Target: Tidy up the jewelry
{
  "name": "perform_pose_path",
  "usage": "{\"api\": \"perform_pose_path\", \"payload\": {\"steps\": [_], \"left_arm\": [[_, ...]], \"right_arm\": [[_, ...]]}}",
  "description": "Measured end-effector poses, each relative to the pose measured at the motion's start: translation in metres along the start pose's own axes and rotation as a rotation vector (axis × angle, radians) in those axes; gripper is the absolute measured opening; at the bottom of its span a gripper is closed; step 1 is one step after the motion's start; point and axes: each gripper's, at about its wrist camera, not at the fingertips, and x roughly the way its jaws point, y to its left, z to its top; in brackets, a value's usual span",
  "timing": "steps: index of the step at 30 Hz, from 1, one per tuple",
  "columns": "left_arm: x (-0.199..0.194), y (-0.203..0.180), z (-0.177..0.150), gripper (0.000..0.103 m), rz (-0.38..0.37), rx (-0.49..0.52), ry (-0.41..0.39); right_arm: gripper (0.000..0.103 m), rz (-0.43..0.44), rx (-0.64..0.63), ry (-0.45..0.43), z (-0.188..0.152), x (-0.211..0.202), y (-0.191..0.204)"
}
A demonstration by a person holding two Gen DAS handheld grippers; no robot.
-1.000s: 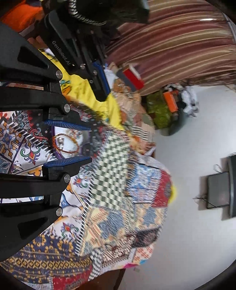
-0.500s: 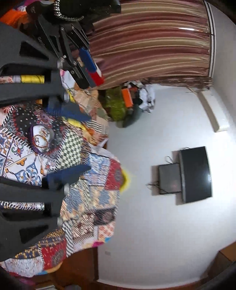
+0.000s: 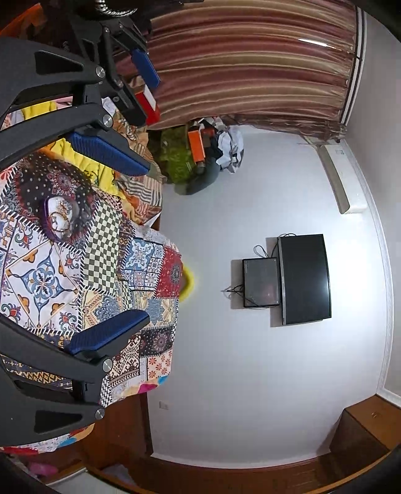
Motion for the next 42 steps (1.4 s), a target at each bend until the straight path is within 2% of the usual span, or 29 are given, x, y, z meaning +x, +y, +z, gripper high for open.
{"api": "perform_pose_path", "payload": {"steps": [11, 13, 15, 42], "left_arm": [[-0.0052, -0.0051, 0.0002, 0.089, -0.002, 0.000, -0.007], [-0.0049, -0.0044, -0.0002, 0.090, -0.002, -0.001, -0.008], [-0.0052, -0.0042, -0.0003, 0.095, -0.001, -0.001, -0.010], [-0.0048, -0.0048, -0.0037, 0.102, 0.027, -0.024, -0.037]], "right_arm": [[0.086, 0.013, -0.013, 0.002, -0.0033, -0.0100, -0.0006], [0.086, 0.010, -0.014, 0.004, -0.0046, -0.0099, -0.0004], [0.086, 0.011, -0.014, 0.009, -0.0050, -0.0099, -0.0005], [0.086, 0.016, -0.017, 0.034, -0.0055, -0.0090, -0.0016]]}}
